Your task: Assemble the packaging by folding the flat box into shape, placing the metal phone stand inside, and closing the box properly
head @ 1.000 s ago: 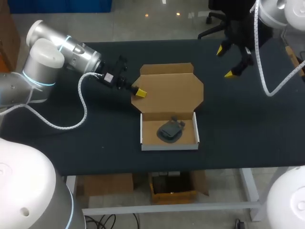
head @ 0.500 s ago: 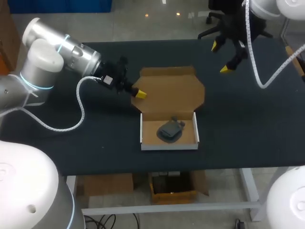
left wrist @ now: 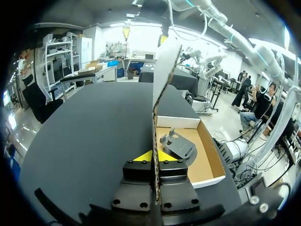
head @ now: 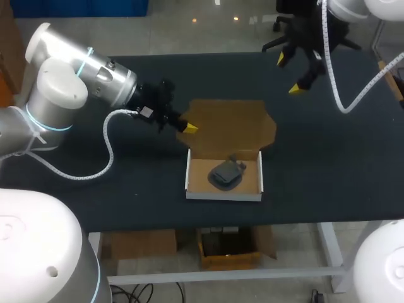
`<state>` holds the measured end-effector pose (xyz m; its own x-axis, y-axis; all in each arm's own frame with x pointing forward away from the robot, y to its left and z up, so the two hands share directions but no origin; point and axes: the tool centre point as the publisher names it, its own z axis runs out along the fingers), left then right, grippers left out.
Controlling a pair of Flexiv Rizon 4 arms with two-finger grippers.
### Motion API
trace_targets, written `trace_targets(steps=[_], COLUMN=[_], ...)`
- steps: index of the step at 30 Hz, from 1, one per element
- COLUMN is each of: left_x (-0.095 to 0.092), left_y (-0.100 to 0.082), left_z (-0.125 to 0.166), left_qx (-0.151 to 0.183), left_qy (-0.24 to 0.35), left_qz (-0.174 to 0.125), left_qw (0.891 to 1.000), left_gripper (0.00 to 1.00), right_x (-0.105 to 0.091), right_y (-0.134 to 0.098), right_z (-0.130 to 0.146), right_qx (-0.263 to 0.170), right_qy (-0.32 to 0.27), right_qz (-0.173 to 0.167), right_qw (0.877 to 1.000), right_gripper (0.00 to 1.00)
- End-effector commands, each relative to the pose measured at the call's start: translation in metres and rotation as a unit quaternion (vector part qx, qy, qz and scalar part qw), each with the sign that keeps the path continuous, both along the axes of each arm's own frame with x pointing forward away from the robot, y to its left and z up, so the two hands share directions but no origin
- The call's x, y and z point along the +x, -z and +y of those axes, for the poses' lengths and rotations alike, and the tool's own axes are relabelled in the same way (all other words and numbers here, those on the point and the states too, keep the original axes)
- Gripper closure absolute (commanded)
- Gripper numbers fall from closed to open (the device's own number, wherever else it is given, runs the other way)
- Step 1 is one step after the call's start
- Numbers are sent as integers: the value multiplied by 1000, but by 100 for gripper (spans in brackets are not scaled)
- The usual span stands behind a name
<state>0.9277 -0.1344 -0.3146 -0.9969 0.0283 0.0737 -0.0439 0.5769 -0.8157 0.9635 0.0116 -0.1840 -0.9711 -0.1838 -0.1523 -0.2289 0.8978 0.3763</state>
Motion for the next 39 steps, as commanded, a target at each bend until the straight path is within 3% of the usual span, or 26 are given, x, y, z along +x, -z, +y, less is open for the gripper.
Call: trace_targets(steps=[1, 13, 32, 39], left_x=[-9, -17, -22, -22], left_y=[1, -2, -4, -4], left_z=[3, 6, 5, 5], left_qx=[-3, 7, 8, 8], left_qy=[-34, -62, -69, -70], left_qz=[-24, -59, -81, -82], left_qw=[999, 996, 994, 994], left_gripper=[100, 100, 100, 100], right_x=[4, 9, 10, 8], right_y=[-4, -5, -8, -11], right_z=[3, 14, 26, 34], right_qx=[-4, -9, -19, -46], right_qy=[-3, 0, 20, 49], right_qz=[7, 26, 43, 44], right_qw=[1000, 1000, 999, 997], right_gripper=[0, 0, 0, 0])
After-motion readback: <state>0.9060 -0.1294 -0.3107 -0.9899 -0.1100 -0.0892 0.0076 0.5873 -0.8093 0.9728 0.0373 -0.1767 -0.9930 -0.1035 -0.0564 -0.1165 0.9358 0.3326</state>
